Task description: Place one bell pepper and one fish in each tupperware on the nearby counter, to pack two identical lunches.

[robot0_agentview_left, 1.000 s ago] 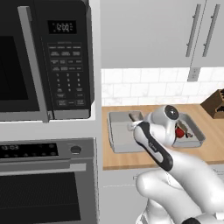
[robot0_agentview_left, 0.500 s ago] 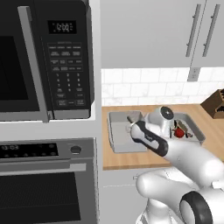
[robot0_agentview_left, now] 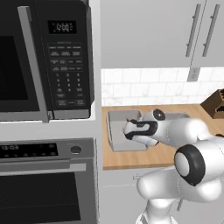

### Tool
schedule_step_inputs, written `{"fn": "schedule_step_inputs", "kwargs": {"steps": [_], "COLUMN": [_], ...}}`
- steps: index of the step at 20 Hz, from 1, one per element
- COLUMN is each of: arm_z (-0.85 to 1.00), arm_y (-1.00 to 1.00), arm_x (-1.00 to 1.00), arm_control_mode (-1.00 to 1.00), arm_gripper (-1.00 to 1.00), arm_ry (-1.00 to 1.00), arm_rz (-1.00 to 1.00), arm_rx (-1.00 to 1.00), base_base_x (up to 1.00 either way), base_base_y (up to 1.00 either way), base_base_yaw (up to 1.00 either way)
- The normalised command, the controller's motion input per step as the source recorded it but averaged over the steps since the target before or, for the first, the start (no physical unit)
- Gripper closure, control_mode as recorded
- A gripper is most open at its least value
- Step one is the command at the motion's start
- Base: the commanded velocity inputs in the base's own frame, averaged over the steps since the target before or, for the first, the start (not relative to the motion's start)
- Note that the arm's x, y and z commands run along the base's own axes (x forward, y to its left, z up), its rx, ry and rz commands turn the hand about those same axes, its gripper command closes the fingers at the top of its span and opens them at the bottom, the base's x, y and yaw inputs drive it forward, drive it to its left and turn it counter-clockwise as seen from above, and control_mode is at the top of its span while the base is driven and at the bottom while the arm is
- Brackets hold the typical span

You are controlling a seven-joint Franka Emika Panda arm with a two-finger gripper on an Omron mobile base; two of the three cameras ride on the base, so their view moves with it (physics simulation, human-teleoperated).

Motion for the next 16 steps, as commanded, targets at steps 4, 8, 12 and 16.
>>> {"fn": "schedule_step_inputs", "kwargs": {"steps": [4,8,12,16], "arm_z": [-0.28,-0.25,-0.04,0.08], "arm_y": [0.0,0.0,0.0,0.0], "arm_x": [0.24,0.03,0.0,-0.11], "arm_control_mode": [-1.0,-1.0,-1.0,-1.0], "arm_gripper": [1.0,-1.0,-1.0,-1.0], "arm_ry": [0.0,0.0,0.0,-0.04], "arm_rz": [0.0,0.0,0.0,0.0], "arm_rx": [0.0,0.0,0.0,0.0], "base_base_x": [0.0,0.0,0.0,0.0], "base_base_y": [0.0,0.0,0.0,0.0], "base_base_yaw": [0.0,0.0,0.0,0.0]}}
